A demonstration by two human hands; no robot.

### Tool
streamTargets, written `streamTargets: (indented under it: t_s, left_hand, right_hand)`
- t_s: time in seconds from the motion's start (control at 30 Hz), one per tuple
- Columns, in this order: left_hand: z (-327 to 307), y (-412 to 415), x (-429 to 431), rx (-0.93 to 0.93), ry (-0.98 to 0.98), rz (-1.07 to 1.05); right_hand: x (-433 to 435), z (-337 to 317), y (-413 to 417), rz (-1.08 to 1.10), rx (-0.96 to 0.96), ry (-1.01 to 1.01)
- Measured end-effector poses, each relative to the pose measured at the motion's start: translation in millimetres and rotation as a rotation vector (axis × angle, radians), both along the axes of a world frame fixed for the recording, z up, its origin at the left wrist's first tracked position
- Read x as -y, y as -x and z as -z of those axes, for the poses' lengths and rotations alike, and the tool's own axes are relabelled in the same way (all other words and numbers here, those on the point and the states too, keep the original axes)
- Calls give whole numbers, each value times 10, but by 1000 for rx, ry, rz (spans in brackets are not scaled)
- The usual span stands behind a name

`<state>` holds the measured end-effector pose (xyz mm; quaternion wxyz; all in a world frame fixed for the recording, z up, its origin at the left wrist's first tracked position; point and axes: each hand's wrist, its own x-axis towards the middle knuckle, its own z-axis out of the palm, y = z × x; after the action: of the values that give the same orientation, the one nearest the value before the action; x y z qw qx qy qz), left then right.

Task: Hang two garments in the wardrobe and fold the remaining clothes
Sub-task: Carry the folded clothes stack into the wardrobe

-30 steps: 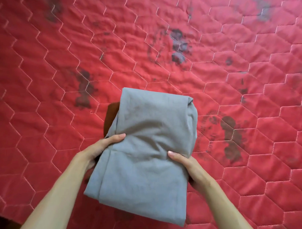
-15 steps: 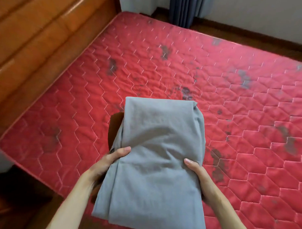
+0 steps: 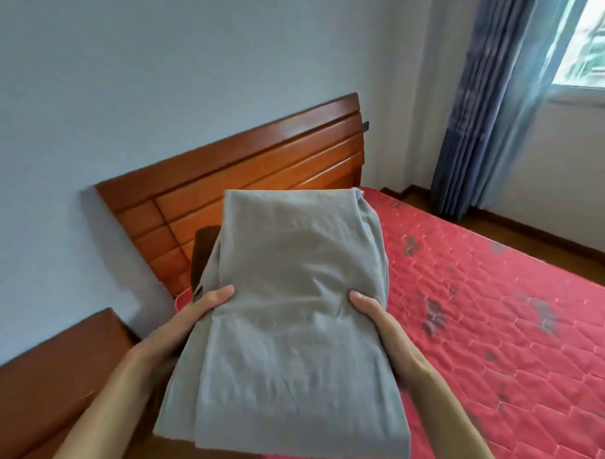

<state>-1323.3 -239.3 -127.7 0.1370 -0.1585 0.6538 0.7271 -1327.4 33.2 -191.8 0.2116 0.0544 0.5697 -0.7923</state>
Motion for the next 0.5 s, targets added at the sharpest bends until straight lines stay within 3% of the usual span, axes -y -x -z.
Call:
streamTargets:
  t_s: [0.23, 0.5]
  left_hand:
    - [-503, -396, 810, -161, 63, -335]
    - [-602, -671, 2236, -267, 62, -474]
  right_hand:
    - [919, -671, 4, -162, -94, -71]
    - [2447, -844, 211, -329, -125, -55]
